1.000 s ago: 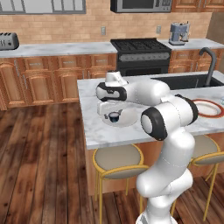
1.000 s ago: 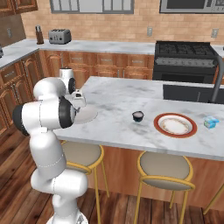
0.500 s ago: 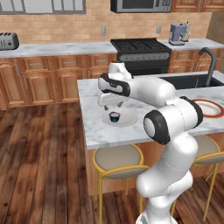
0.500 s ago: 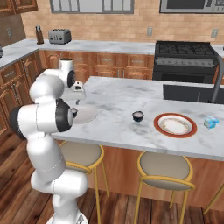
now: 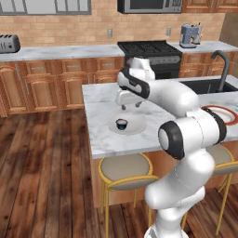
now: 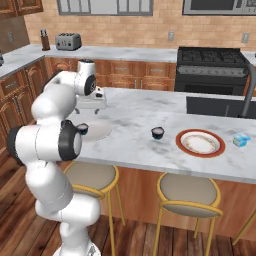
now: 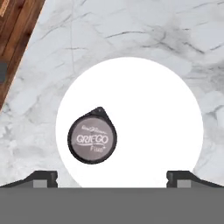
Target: Place two yogurt containers on each plate.
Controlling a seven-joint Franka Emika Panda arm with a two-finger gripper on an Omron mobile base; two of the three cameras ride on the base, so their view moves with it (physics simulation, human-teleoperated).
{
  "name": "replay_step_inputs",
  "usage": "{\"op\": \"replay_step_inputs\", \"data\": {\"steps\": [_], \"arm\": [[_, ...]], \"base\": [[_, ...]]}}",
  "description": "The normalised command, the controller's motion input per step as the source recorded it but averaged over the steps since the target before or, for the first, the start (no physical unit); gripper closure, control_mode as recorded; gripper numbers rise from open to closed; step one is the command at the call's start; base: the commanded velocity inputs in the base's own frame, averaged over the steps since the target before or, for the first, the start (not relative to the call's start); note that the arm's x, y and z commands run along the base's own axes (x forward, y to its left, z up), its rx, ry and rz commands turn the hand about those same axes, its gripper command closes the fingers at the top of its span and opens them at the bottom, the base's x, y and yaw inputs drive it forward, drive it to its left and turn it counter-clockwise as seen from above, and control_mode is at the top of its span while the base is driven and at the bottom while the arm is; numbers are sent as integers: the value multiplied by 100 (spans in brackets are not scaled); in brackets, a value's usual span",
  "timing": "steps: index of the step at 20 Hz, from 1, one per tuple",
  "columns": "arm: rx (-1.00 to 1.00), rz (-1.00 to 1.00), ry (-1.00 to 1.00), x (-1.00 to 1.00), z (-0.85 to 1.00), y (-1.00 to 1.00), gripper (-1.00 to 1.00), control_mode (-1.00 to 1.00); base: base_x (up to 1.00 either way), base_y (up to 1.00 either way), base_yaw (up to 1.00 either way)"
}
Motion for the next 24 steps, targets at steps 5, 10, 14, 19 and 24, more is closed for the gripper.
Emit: {"op": "replay_step_inputs", "data": {"steps": [5, 10, 14, 19, 24], "arm": [[4, 0, -8, -66, 21, -62, -100, -100], [3, 0, -14, -85, 24, -59, -100, -100], [0, 0, -14, -62, 20, -64, -100, -100], [-4, 0, -3, -19, 6, -63, -100, -100], [-20, -16, 15, 16, 0, -42, -100, -100]], "base": [[0, 0, 0], [0, 0, 0], [0, 0, 0], [0, 0, 0], [0, 0, 0]]}}
